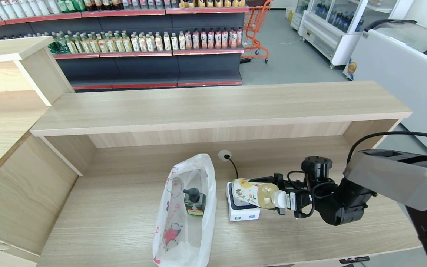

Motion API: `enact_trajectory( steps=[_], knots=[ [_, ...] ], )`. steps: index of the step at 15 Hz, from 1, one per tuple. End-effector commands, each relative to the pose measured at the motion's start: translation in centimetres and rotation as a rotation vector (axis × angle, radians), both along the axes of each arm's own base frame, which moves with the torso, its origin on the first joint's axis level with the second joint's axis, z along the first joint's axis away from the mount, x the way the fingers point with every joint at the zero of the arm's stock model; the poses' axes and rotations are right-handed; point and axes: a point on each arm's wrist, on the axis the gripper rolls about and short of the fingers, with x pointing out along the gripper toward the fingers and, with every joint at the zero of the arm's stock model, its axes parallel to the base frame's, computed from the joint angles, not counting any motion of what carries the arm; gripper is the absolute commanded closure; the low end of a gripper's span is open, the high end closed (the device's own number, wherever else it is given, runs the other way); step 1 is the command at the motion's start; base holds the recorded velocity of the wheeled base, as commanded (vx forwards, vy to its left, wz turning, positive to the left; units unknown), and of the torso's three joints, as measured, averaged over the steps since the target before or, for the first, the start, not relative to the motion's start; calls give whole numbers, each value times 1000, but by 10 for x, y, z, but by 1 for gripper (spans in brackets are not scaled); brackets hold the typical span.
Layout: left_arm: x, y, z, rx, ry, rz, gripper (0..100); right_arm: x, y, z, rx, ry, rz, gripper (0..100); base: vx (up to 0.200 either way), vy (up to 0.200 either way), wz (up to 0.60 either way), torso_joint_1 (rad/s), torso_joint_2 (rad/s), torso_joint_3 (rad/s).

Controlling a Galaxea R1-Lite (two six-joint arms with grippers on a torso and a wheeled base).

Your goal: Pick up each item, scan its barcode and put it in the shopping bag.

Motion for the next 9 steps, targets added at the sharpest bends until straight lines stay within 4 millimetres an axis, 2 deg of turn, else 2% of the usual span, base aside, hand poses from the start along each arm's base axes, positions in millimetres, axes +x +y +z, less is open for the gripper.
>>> enact_trajectory(
  steps=[1, 3, 5, 9],
  knots=[
    [0, 0, 0, 0, 0, 0, 0, 2, -10, 10, 4, -14, -27, 100, 0, 0, 0, 0, 0, 0],
    [0, 0, 0, 0, 0, 0, 0, 1, -26, 32, 14, -33, -66, 100, 0, 0, 0, 0, 0, 0],
    [0, 0, 0, 0, 0, 0, 0, -11, -59, 69, 42, 15, -153, 100, 0, 0, 0, 0, 0, 0],
    [0, 0, 0, 0, 0, 0, 0, -52, -113, 144, 144, 186, -311, 100, 0, 0, 0, 0, 0, 0]
  ],
)
